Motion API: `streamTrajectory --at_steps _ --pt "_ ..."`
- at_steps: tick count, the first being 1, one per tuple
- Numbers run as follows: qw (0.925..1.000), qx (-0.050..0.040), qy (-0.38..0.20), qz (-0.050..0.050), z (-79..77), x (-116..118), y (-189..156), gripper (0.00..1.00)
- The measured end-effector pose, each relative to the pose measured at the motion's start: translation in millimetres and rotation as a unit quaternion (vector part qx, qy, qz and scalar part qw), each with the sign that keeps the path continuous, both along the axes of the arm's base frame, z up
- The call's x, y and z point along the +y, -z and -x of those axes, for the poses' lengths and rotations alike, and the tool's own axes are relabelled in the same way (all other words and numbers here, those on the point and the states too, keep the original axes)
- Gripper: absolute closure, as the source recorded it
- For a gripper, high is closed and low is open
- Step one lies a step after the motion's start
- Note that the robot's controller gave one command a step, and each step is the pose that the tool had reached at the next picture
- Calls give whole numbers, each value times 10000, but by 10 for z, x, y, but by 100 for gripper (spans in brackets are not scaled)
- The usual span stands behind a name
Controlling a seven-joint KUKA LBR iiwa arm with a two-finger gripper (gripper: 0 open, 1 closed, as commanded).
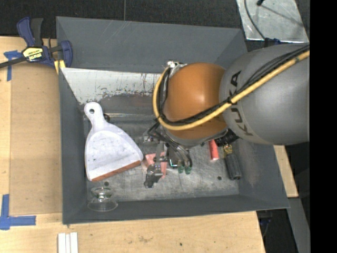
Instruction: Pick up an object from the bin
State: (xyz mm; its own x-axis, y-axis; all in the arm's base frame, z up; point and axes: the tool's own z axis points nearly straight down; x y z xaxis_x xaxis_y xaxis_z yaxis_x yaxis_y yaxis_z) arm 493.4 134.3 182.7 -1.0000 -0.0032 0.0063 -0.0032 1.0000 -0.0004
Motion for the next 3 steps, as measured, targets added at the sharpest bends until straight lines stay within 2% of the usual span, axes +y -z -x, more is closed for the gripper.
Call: streamTrajectory --at_steps 1,2,3 --pt "10000 -42 15 -7 -19 -6 -44 0" --pt "9971 -47 761 -5 -292 -178 972 100" --pt "9970 -42 769 -5 -288 -178 976 0"
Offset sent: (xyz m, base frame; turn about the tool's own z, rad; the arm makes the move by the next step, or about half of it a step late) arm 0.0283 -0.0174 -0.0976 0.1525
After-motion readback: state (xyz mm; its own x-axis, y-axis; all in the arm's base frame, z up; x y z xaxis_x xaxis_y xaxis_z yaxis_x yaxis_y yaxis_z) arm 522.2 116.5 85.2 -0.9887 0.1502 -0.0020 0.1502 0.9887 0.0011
